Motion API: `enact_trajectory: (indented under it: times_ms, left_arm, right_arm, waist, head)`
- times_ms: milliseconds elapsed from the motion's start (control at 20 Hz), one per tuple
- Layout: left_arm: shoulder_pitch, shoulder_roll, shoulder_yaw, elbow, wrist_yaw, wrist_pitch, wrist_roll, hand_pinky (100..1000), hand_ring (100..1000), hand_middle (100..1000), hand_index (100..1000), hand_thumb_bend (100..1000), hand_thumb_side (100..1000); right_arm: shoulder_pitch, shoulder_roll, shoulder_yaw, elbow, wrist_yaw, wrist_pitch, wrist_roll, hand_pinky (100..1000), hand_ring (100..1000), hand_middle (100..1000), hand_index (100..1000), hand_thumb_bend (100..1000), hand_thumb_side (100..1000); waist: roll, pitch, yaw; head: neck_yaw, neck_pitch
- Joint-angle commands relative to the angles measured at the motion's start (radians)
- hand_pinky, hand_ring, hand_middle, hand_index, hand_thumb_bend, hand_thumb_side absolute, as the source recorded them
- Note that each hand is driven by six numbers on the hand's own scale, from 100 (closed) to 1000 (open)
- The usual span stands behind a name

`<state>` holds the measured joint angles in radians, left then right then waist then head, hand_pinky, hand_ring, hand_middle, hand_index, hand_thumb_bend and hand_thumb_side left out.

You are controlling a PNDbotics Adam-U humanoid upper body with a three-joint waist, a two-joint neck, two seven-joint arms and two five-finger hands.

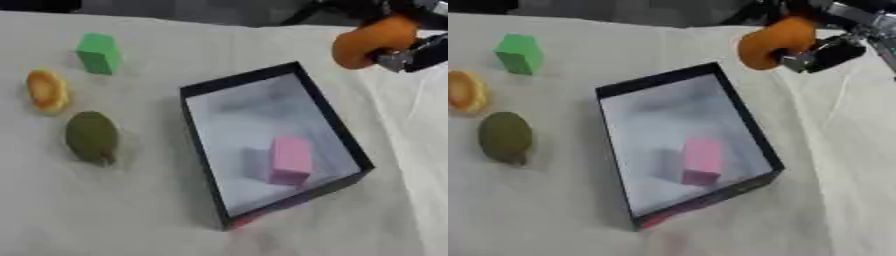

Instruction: Pick up objects on the table and place them in the box.

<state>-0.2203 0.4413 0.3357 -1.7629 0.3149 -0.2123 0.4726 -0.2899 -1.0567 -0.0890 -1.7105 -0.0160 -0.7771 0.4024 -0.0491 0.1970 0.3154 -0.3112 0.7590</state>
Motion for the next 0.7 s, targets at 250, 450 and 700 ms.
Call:
enact_trajectory:
  times_ms: [250,450,700]
  left_arm:
    - [-0.006,0.048,0.015,0.067,0.018,0.007,-0.015,704,839,762,852,190,692]
    - [-0.022,0.056,-0.002,0.102,0.028,0.007,-0.056,703,841,764,854,183,735]
    - [-0.045,0.058,-0.019,0.133,0.037,0.008,-0.094,703,841,764,855,183,738]
  right_arm:
    - [-0.052,-0.011,0.036,-0.161,-0.064,0.014,0.028,781,723,478,584,100,100]
    - [-0.066,0.003,0.059,-0.206,-0.076,0.032,0.032,778,715,478,584,100,100]
    - [-0.095,0.028,0.087,-0.214,-0.089,0.048,0.053,777,713,476,584,100,100]
  waist:
    - [0.008,-0.048,-0.003]
    - [0.007,-0.054,-0.001]
    - [0.006,-0.059,0.009]
  head:
    - [-0.009,0.011]
    - [-0.012,0.011]
    - [-0.029,0.011]
